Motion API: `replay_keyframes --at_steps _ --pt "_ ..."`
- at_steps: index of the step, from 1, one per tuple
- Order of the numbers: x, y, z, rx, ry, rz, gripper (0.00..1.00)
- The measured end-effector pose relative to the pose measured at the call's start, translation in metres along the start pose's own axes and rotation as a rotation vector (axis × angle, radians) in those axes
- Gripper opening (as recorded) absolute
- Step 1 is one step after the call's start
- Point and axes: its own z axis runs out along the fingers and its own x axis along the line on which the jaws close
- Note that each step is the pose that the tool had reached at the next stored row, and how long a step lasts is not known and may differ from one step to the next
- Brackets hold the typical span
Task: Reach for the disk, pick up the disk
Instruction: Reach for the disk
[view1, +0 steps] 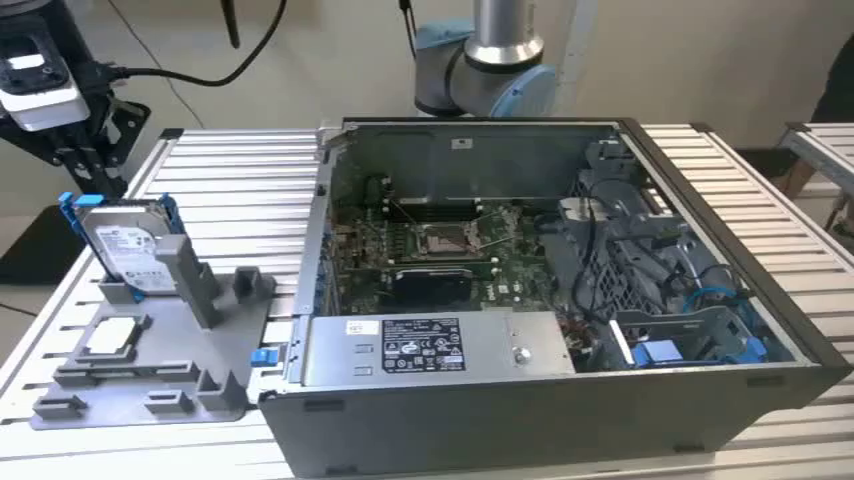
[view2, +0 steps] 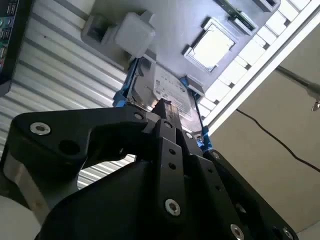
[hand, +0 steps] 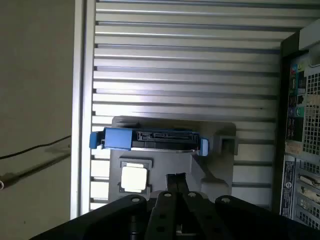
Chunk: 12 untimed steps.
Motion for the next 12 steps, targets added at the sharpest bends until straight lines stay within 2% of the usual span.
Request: replay_keyframes --at_steps 12 --pt "0.0000 0.0001 0.0000 0.0000 0.0000 0.000 0.00"
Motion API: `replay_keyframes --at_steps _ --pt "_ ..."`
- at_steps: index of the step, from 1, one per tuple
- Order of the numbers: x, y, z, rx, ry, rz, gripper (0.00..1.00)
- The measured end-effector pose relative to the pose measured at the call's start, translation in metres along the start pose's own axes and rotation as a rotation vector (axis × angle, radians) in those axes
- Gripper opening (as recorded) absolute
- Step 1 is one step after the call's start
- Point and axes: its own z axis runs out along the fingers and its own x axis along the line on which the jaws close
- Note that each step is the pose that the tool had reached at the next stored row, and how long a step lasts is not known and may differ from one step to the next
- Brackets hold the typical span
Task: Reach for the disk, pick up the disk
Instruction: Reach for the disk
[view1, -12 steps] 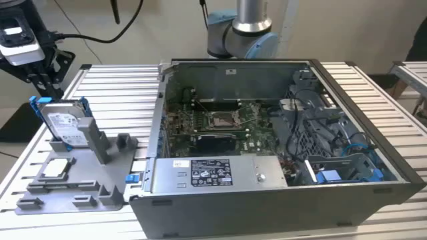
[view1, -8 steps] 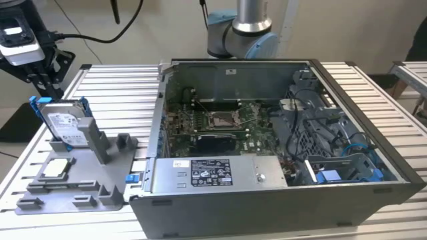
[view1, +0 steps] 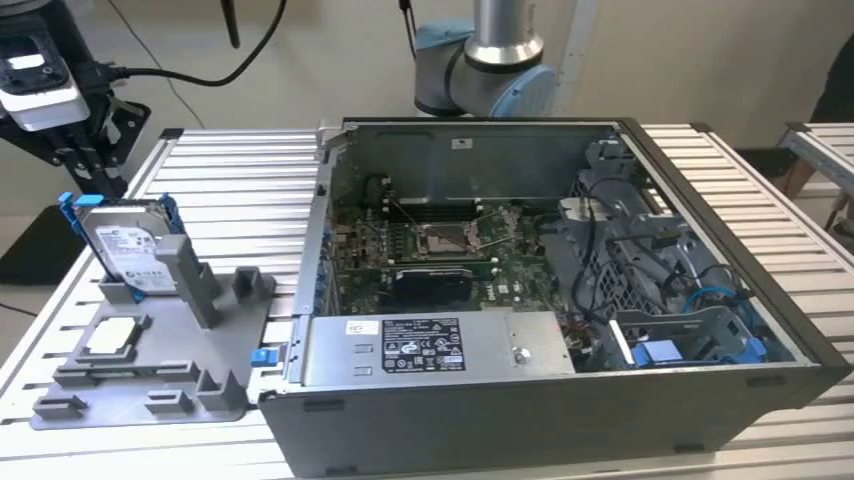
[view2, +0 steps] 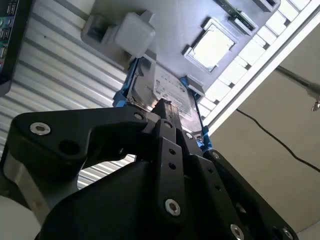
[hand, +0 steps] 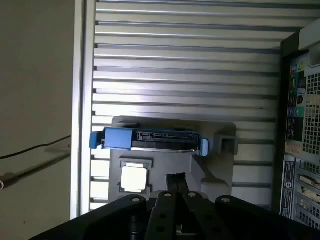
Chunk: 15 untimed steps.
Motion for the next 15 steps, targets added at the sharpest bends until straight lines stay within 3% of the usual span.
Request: replay_keyframes --at_steps 4,9,12,15 --pt "0.0000 0.0050 0.0002 0.0000 0.0000 0.000 0.00" --pt "0.0047 0.0231 0.0012 0.0001 -0.0001 0.000 0.00" --pt "0.0127 0.0312 0.0018 0.0001 0.0001 0.000 0.00" --pt "0.0259 0.0322 0.0020 0.0000 -0.0001 0.000 0.00"
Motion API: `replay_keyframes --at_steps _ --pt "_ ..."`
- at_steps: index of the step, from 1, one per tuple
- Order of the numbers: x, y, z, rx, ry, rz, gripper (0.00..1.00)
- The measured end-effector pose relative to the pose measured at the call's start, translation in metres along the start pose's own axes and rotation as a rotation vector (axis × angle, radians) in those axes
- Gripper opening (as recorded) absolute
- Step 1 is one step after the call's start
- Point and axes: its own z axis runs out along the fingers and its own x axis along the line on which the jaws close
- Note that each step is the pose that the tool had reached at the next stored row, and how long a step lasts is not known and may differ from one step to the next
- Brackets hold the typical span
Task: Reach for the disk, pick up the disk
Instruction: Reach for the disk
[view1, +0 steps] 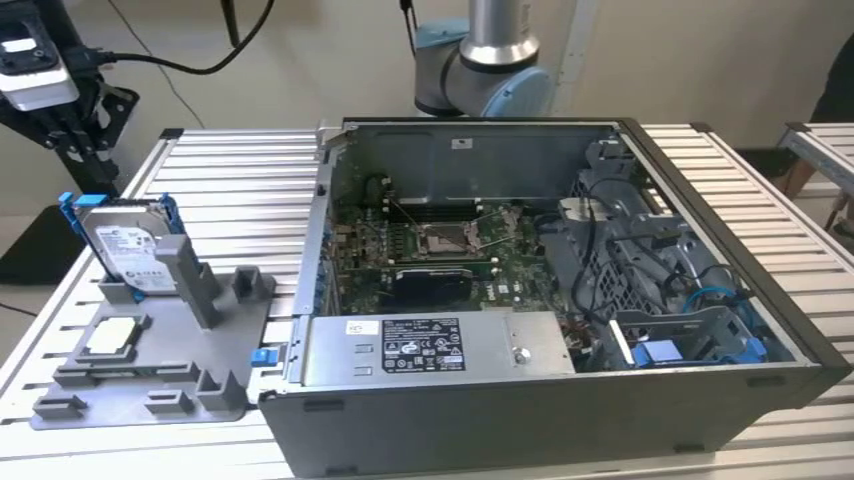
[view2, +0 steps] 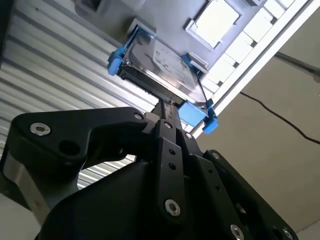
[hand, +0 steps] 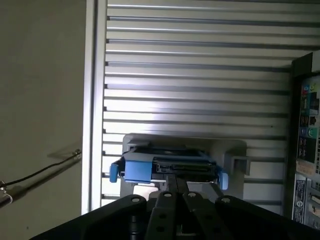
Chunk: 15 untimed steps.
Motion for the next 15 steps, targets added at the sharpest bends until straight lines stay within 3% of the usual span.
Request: replay_keyframes --at_steps 6,15 --pt "0.0233 0.0005 0.0006 0.0001 0.0002 0.000 0.00" --pt "0.0259 -0.0037 0.0007 0.0000 -0.0001 0.004 0.00"
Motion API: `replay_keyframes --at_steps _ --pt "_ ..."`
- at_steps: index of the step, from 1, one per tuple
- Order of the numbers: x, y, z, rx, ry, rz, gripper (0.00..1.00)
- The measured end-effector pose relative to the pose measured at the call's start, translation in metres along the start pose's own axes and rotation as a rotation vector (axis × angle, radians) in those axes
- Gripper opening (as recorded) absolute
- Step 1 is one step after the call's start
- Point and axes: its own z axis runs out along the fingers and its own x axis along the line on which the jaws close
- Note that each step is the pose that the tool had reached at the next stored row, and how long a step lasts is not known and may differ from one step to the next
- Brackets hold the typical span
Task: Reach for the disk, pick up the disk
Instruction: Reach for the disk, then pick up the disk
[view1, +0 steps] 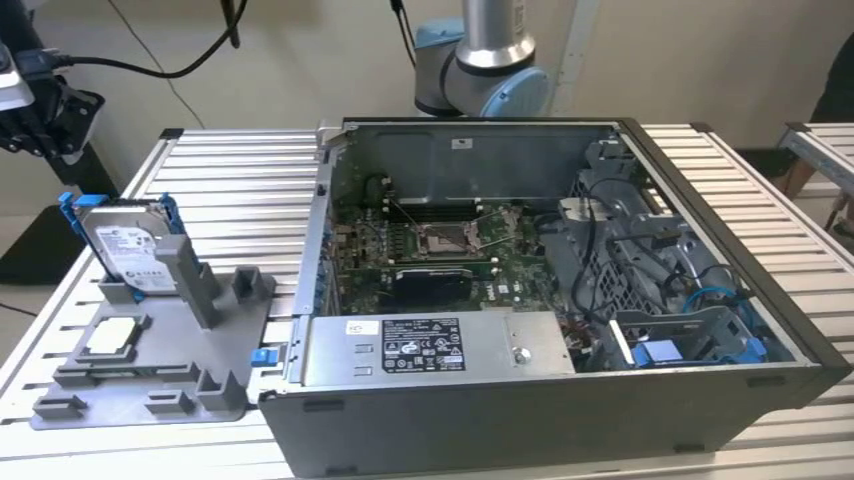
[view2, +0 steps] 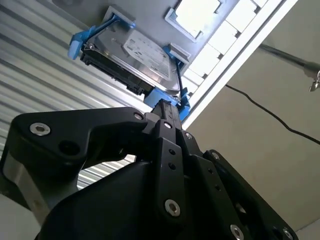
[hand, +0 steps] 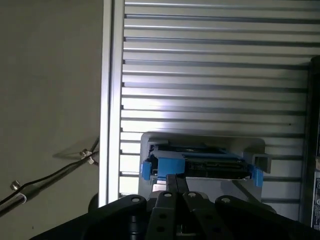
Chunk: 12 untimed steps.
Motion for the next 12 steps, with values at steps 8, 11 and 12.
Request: replay_keyframes --at_steps 8,11,12 --pt "0.0000 -0.0001 0.0000 0.0000 0.0000 0.002 0.00" --pt "0.0000 -0.0001 0.0000 0.0000 0.0000 0.002 0.00" --pt "0.0000 -0.0001 0.0000 0.0000 0.0000 0.002 0.00"
